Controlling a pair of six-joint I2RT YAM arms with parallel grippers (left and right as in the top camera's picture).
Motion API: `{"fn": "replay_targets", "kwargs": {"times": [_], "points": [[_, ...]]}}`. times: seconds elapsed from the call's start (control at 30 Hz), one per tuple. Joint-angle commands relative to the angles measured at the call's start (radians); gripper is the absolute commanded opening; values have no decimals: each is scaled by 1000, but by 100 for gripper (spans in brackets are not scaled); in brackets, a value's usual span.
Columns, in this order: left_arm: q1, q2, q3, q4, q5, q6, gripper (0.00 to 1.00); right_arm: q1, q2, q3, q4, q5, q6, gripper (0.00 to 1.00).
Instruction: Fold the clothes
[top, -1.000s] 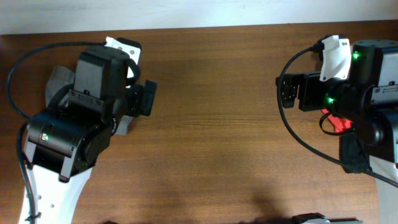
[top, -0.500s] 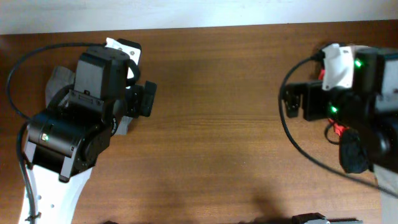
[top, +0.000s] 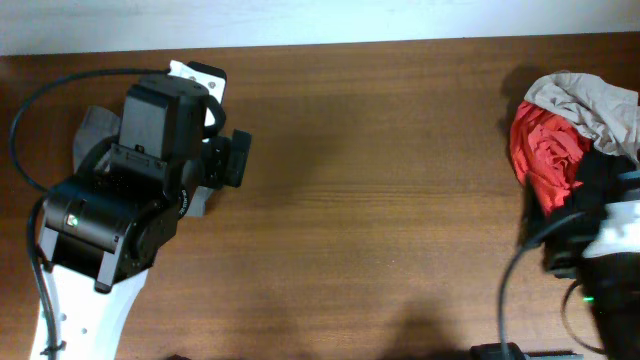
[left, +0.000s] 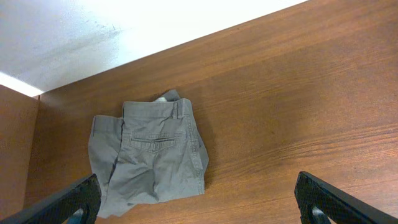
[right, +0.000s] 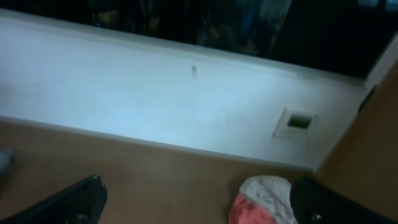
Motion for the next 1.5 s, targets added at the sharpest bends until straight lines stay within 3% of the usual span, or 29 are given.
{"fn": "replay_targets", "kwargs": {"times": [0.0, 0.27, 0.53, 0.9, 1.47], "points": [[-4, -2, -3, -1, -14, -14, 99, -18, -128, -280, 21, -23, -3, 99], [-4, -2, -3, -1, -14, -14, 100, -53, -436, -785, 149, -75, 137, 99], [-4, -2, -3, -1, -14, -14, 99, -53, -631, -1035, 233, -82, 180, 99], [-4, -2, -3, -1, -14, -14, 99, -51, -652, -1159, 236, -100, 180, 99], [-4, -2, -3, -1, -14, -14, 99, -51, -652, -1162, 205, -108, 180, 99]]}}
